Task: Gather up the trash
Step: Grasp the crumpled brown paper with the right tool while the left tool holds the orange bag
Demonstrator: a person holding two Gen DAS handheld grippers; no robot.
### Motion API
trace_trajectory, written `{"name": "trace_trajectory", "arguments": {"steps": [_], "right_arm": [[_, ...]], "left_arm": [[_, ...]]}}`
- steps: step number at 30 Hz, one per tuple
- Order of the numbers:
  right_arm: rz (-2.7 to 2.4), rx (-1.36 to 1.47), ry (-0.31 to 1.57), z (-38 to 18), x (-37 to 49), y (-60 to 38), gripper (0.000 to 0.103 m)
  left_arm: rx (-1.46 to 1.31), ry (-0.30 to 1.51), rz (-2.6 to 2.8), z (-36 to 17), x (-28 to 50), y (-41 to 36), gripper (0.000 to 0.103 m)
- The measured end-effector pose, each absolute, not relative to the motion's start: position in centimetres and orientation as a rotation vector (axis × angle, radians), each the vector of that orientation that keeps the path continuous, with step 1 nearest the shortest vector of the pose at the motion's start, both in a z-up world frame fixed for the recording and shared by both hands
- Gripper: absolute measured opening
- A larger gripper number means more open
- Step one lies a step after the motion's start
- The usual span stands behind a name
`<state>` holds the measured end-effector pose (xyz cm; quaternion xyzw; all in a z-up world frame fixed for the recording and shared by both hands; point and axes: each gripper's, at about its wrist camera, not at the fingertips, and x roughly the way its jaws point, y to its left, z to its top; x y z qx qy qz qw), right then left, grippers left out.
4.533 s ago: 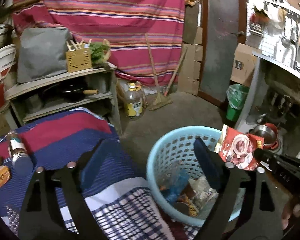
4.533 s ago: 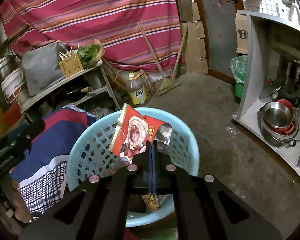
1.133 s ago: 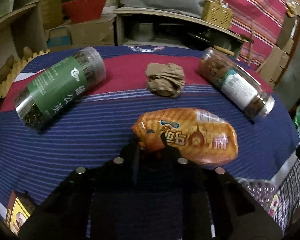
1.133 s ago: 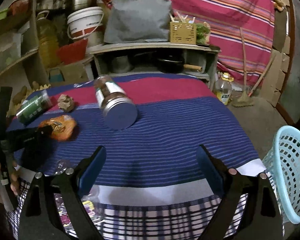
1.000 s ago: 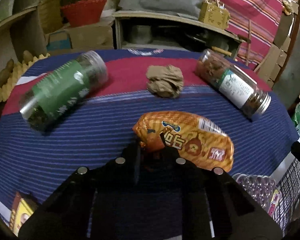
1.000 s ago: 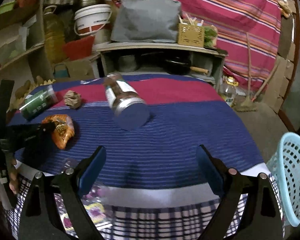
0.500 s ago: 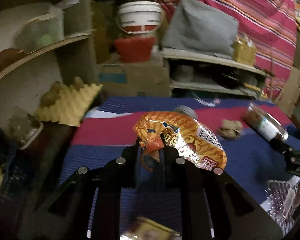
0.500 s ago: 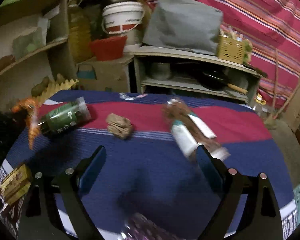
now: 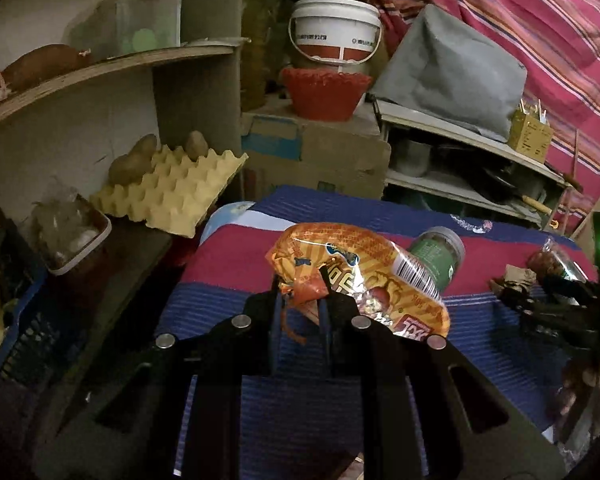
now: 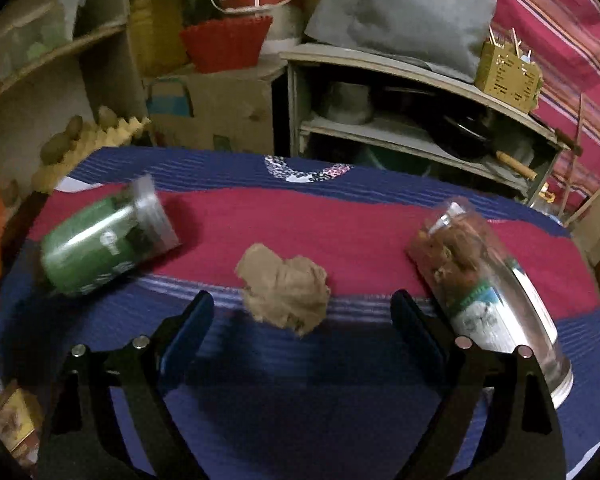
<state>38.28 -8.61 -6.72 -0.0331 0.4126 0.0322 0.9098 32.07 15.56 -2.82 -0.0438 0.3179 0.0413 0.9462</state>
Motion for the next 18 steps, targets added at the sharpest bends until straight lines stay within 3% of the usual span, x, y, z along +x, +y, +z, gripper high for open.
{"name": "trace_trajectory", "arguments": {"steps": [3, 6, 18], "right_arm": [[0.078, -0.074, 0.922, -8.0, 39.3, -8.4, 0.06], [0.092, -0.03, 0.93, -8.1, 39.4, -8.9, 0.044], [0.106, 0.019, 0.806, -1.9, 34.8, -12.6, 0.04]], "left_arm": [[-0.077, 0.644, 0.082, -2.8, 32.1, 15.2, 0.014], [-0.082, 0.645, 0.078, -2.8, 32.1, 14.9, 0.014], [0.02, 0.643, 0.073, -2.3, 29.7, 10.8, 0.014]]}}
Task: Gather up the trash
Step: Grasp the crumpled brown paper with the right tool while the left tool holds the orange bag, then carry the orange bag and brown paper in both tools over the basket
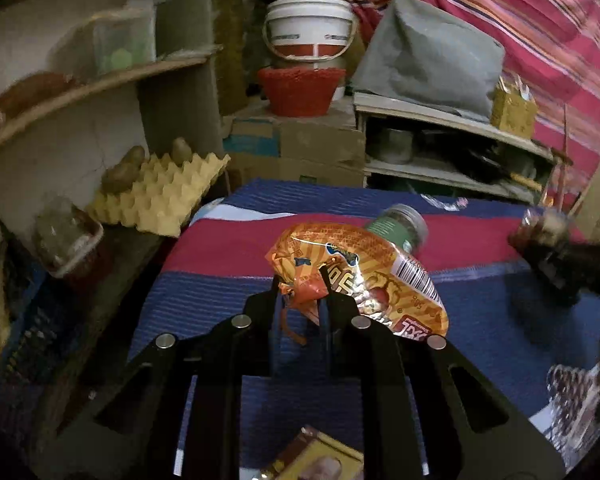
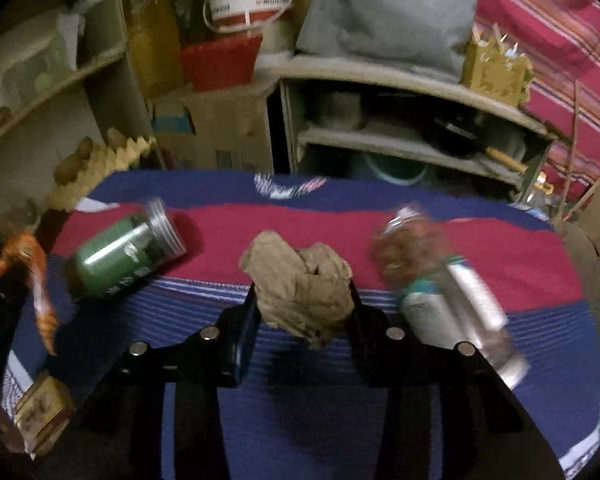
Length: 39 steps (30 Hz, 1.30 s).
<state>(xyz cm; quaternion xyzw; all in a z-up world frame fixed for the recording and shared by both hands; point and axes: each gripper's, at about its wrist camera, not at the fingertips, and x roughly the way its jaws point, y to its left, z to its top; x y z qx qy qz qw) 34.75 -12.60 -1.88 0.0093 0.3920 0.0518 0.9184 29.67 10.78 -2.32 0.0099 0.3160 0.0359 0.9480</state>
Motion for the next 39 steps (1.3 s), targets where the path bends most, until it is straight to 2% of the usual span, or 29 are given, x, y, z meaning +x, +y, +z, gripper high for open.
{"name": "trace_trajectory", "arguments": {"steps": [12, 25, 39], "right_arm": [[0.07, 0.045, 0.658, 5.0, 24.8, -21.0, 0.04], [-0.067, 0.051, 0.612, 5.0, 14.4, -31.2, 0.04], [-0.287, 0.149, 0.55, 5.1, 6.0, -43.6, 0.04]], "left_arm": [[0.077, 0.525, 0.008, 2.4, 24.1, 4.2, 0.014], [0.088, 0.518, -0.119, 2.7, 17.6, -4.6, 0.014], [0.07, 0.532, -0.305, 3.4, 16.5, -15.3, 0.014]]}}
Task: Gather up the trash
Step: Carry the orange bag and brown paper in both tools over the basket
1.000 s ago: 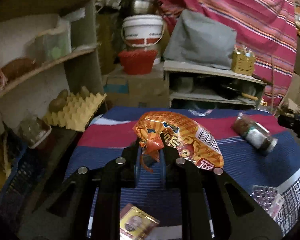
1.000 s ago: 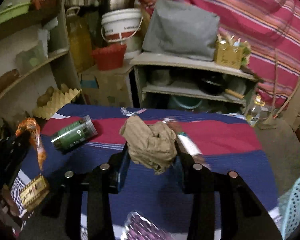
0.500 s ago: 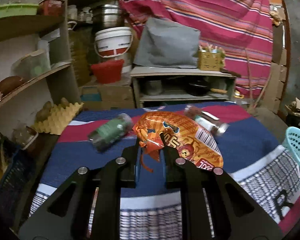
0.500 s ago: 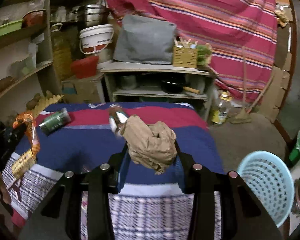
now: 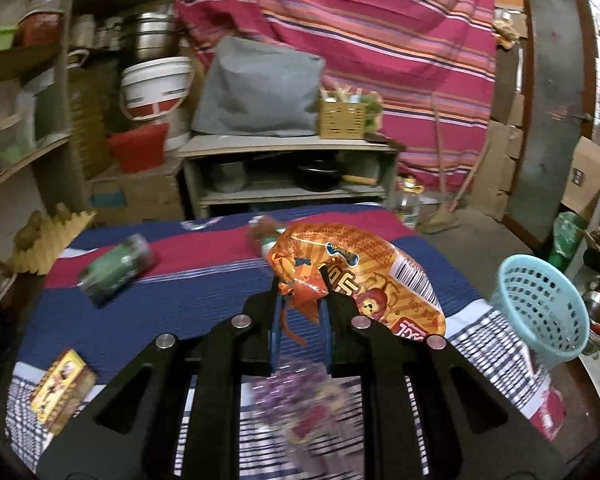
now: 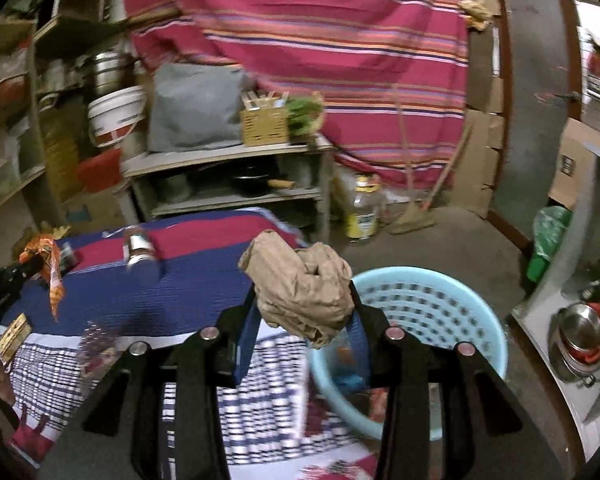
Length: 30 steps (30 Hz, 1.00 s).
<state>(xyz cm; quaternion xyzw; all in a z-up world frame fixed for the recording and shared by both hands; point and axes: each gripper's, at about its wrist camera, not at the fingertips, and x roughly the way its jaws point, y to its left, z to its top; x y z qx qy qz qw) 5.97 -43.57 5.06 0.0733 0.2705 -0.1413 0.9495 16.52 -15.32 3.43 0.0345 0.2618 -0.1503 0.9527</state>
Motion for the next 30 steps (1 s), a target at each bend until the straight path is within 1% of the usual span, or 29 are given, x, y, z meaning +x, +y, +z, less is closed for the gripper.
{"name": "trace_trajectory", "arguments": {"steps": [12, 23, 27, 30], "right_arm": [[-0.42, 0.222, 0.563, 2.0, 2.1, -50.7, 0.041], [-0.465, 0.306, 0.598, -1.0, 0.5, -55.9, 0.041], [-0.473, 0.327, 0.596, -1.3, 0.4, -57.0, 0.041], [-0.479, 0.338, 0.599, -1.6, 0.6, -57.8, 0.041]], "left_arm": [[0.109, 0.571, -0.487, 1.9, 16.5, -27.2, 0.014], [0.188, 0.612, -0.629, -1.7, 15.3, -37.8, 0.014], [0.205, 0.611, -0.656, -2.2, 15.1, -40.6, 0.016], [0.213, 0.615, -0.684, -2.7, 15.1, -42.2, 0.02]]}}
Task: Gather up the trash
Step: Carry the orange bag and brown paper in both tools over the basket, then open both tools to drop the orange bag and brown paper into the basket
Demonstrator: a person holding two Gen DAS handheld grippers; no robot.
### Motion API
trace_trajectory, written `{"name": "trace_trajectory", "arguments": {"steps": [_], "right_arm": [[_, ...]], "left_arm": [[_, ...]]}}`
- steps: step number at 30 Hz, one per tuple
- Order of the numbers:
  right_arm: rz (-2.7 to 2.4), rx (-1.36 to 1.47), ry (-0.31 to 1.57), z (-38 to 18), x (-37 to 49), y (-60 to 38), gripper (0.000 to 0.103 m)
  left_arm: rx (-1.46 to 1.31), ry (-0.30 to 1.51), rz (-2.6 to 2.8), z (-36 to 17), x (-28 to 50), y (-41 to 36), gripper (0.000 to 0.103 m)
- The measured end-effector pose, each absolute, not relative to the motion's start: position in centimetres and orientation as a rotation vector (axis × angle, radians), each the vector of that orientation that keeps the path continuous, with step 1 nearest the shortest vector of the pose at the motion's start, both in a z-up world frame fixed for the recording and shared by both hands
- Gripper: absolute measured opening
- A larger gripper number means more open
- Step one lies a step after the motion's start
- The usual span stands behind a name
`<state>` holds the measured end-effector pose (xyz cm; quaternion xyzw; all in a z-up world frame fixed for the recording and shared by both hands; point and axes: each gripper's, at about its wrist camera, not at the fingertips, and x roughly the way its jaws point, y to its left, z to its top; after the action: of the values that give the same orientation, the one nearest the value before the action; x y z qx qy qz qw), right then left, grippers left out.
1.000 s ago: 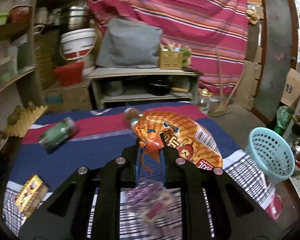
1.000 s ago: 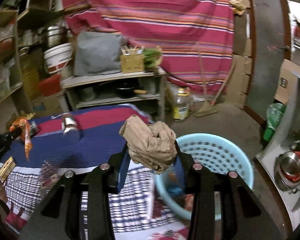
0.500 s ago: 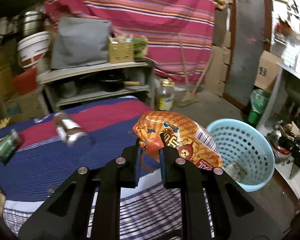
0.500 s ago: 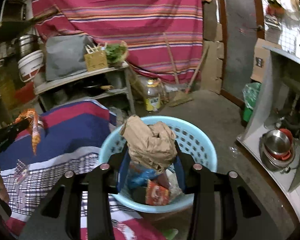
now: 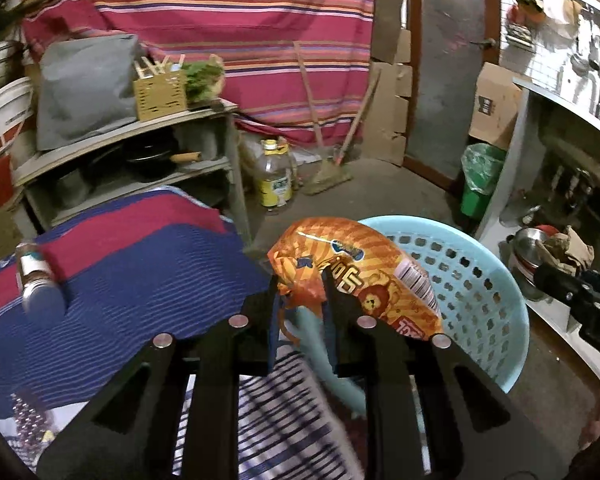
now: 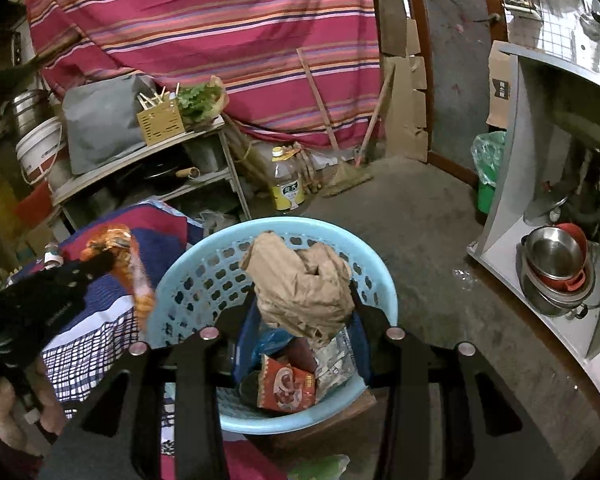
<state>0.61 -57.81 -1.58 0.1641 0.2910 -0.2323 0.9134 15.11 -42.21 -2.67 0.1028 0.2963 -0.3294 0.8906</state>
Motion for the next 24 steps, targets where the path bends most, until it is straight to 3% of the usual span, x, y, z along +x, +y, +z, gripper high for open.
{"name": "trace_trajectory", "arguments": {"steps": [6, 10, 15, 24], "right_arm": [[-0.489, 0.339, 0.61, -2.0, 0.7, -58.6, 0.041], [-0.492, 0.346, 0.618, -2.5, 0.9, -59.0, 0.041], [-0.488, 0.348, 0.624, -2.7, 1.2, -58.7, 0.041], [-0.468, 0.328, 0.63, -3.2, 2.3, -57.8, 0.042]], "left_arm": [[0.227, 0.642, -0.716, -3.6, 15.2, -43.9, 0.027], [0.231, 0.649, -0.725, -3.9, 15.1, -43.6, 0.05], [0.222, 0.648, -0.705, -3.7, 15.1, -42.6, 0.061], [0.149, 0.562, -0.585, -1.1, 15.7, -38.3, 0.095]]}}
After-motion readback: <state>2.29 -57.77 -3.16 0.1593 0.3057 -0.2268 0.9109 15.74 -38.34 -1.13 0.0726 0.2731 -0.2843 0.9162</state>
